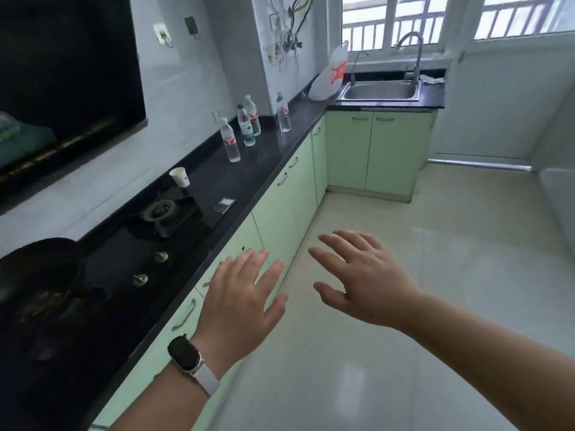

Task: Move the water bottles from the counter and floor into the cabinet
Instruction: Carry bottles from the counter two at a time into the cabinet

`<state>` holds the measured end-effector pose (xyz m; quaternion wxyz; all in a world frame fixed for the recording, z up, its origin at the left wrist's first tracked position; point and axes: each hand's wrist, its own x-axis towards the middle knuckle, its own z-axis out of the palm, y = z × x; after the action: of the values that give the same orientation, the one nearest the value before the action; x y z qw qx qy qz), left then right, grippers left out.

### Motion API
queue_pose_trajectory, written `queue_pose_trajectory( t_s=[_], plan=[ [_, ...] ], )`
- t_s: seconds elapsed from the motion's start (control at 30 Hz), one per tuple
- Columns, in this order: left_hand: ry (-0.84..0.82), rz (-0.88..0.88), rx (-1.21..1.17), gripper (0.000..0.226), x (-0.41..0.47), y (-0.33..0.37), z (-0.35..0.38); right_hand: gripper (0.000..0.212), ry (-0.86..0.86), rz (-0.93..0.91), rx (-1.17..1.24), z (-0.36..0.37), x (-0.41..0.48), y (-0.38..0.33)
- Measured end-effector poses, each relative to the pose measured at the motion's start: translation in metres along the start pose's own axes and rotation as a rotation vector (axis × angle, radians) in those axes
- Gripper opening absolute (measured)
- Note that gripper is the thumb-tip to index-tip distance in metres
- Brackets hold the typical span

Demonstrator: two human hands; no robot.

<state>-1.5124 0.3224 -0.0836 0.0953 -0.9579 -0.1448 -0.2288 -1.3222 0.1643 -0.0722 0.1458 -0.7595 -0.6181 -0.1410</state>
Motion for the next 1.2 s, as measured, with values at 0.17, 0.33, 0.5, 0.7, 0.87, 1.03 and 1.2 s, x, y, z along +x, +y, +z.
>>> queue_pose_trajectory(
  t_s=[0.17, 0.33, 0.5, 0.7, 0.87, 1.03, 1.2],
  plan=[
    [0.011, 0.108, -0.005, 0.049, 0.058, 0.009, 0.034, 0.054, 0.026, 0.064, -0.039, 0.001, 0.004, 0.05],
    [0.029, 0.128, -0.066, 0.05, 0.114, 0.002, 0.076, 0.052, 0.065, 0.091, -0.086, 0.011, 0.025, 0.094],
    [0.07, 0.17, -0.121, 0.05, 0.184, -0.025, 0.122, 0.053, 0.065, 0.134, -0.166, 0.025, 0.079, 0.146],
    [0.105, 0.191, -0.165, 0.05, 0.279, -0.084, 0.175, 0.055, 0.042, 0.148, -0.217, 0.052, 0.171, 0.203],
    [0.105, 0.215, -0.177, 0.05, 0.355, -0.136, 0.217, 0.056, 0.022, 0.157, -0.268, 0.079, 0.245, 0.249],
    [0.091, 0.249, -0.202, 0.049, 0.409, -0.15, 0.251, 0.056, 0.0, 0.165, -0.271, 0.096, 0.28, 0.292],
    [0.084, 0.237, -0.189, 0.049, 0.459, -0.147, 0.281, 0.056, 0.03, 0.156, -0.263, 0.114, 0.303, 0.349]
  ],
)
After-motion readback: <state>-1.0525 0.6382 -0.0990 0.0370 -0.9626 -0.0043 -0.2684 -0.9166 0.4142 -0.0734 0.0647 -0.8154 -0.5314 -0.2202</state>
